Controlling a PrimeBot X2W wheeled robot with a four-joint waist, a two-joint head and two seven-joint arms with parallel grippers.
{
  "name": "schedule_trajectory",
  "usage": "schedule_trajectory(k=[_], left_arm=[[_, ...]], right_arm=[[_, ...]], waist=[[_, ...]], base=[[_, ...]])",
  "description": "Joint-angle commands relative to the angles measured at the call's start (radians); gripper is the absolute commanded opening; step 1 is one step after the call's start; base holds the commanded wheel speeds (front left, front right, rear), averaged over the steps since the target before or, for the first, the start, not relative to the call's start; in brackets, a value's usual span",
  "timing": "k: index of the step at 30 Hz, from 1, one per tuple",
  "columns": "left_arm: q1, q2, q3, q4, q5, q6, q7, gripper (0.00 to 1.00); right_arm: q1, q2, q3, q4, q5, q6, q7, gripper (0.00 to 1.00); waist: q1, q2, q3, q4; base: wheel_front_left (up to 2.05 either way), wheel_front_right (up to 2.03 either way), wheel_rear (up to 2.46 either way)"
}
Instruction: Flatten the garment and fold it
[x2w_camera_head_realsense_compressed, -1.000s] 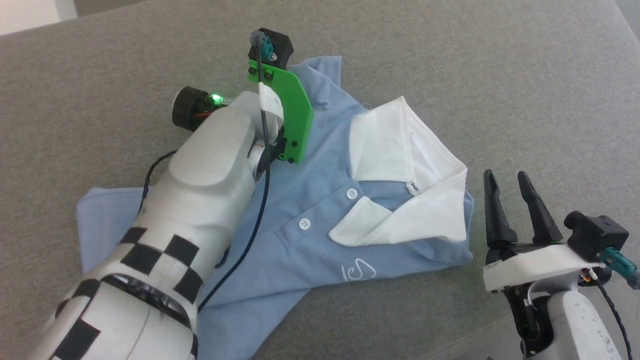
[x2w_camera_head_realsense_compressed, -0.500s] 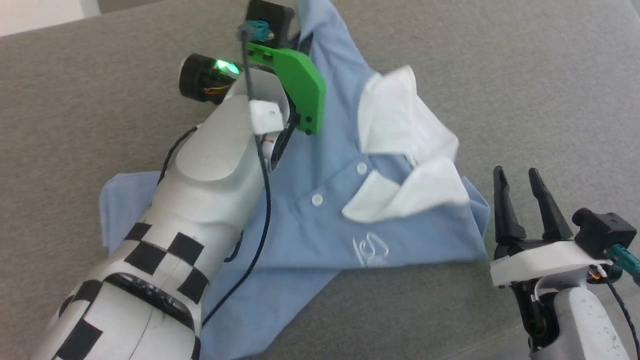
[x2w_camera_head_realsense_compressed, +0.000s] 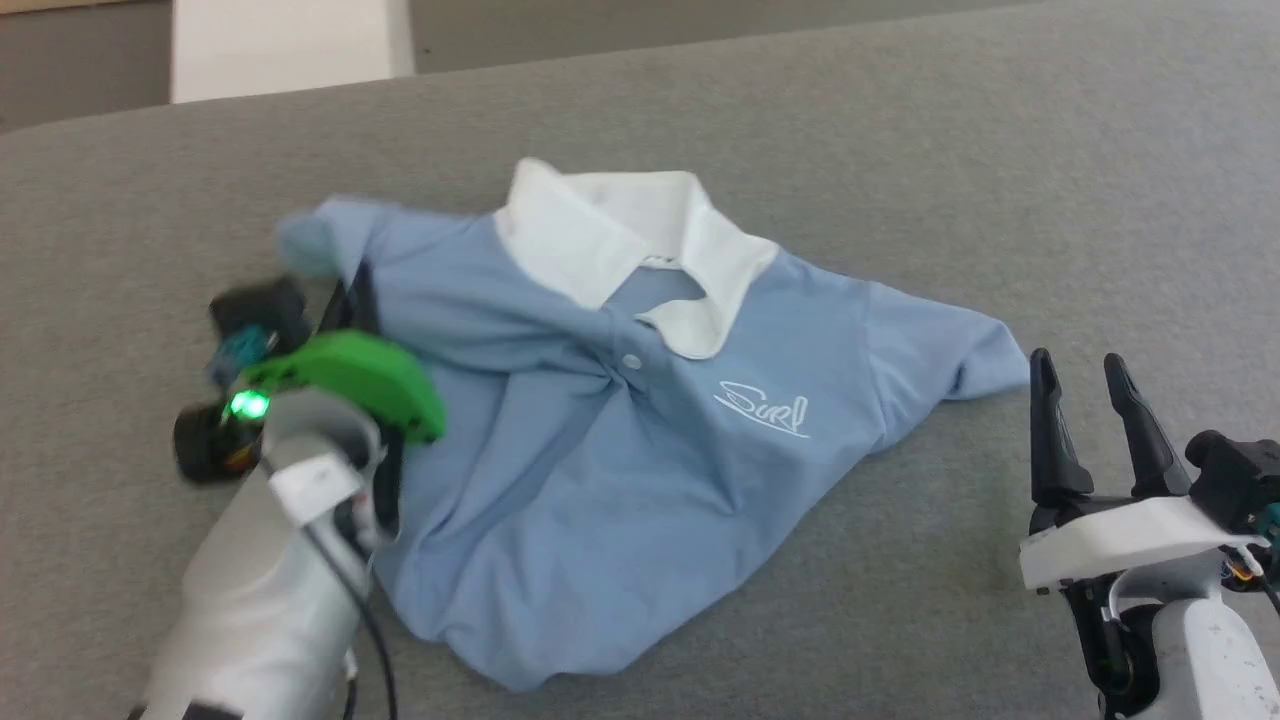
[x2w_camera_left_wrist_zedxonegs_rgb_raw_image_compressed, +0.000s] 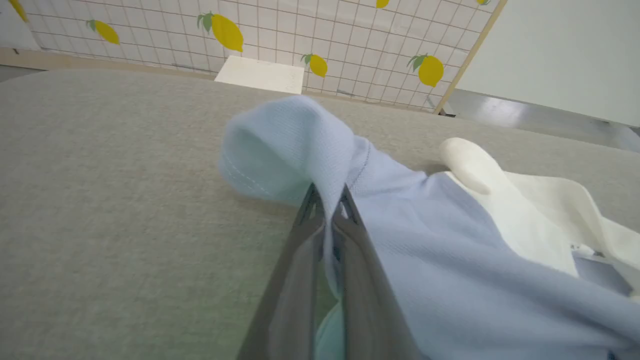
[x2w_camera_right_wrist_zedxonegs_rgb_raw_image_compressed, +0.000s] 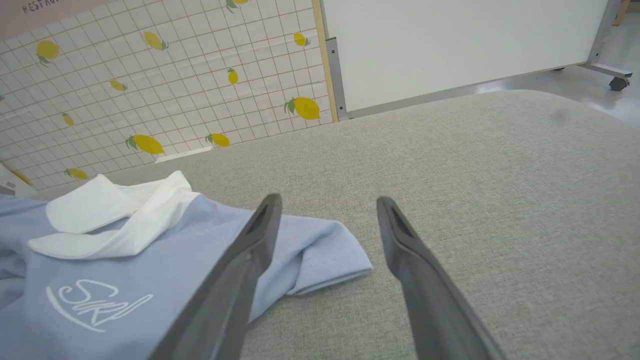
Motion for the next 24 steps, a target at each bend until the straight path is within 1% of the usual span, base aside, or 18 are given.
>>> schedule_trajectory(k=[1,6,8,9,10,14,18,20,21,24], left_arm=[[0.059,0.025,0.018,-0.030,-0.018,0.019,0.003,0.00],[0.225,0.081,0.059,-0.126,-0.064,0.076,0.045,0.00],[0.272,0.094,0.067,-0.160,-0.080,0.084,0.058,0.00],[0.291,0.098,0.070,-0.178,-0.088,0.081,0.062,0.55],[0.304,0.100,0.071,-0.191,-0.092,0.076,0.062,1.00],[0.339,0.107,0.074,-0.240,-0.087,0.063,0.033,1.00],[0.357,0.102,0.094,-0.291,-0.031,0.065,-0.007,1.00],[0.366,0.092,0.122,-0.335,0.018,0.063,-0.013,1.00],[0.371,0.083,0.149,-0.376,0.062,0.060,-0.013,1.00],[0.408,0.041,0.209,-0.471,0.168,0.035,-0.014,1.00]], right_arm=[[0.015,0.000,-0.001,-0.012,-0.008,-0.002,0.011,1.00],[0.034,0.000,0.000,-0.039,-0.017,-0.002,0.049,1.00],[0.039,0.000,0.000,-0.048,-0.024,-0.002,0.069,1.00],[0.041,0.000,0.001,-0.053,-0.029,-0.002,0.081,1.00],[0.041,0.000,0.003,-0.056,-0.032,-0.002,0.091,1.00],[0.014,0.000,0.009,-0.061,-0.053,-0.002,0.153,1.00],[-0.050,0.000,-0.002,-0.037,-0.088,-0.002,0.245,1.00],[-0.092,0.000,-0.010,-0.013,-0.104,-0.002,0.295,1.00],[-0.116,0.000,-0.020,0.004,-0.114,-0.002,0.324,1.00],[-0.178,0.000,-0.043,0.068,-0.119,-0.002,0.412,1.00]], waist=[[0.0000,0.0000,-0.070,0.084],[0.0000,0.0000,-0.093,0.116],[0.0000,0.0000,-0.099,0.126],[0.0000,0.0000,-0.101,0.129],[0.0000,0.0000,-0.102,0.131],[0.0000,0.0000,-0.106,0.136],[0.0000,0.0000,-0.101,0.151],[0.0000,0.0000,-0.094,0.161],[0.0000,0.0000,-0.089,0.167],[0.0000,0.0000,-0.075,0.184]], base=[[0.00,0.00,0.00],[0.00,0.00,0.00],[0.00,0.00,0.00],[0.00,0.00,0.00],[0.00,0.00,0.00],[0.00,0.00,0.00],[0.00,0.00,0.00],[0.00,0.00,0.00],[0.00,0.00,0.00],[0.00,0.00,0.00]])
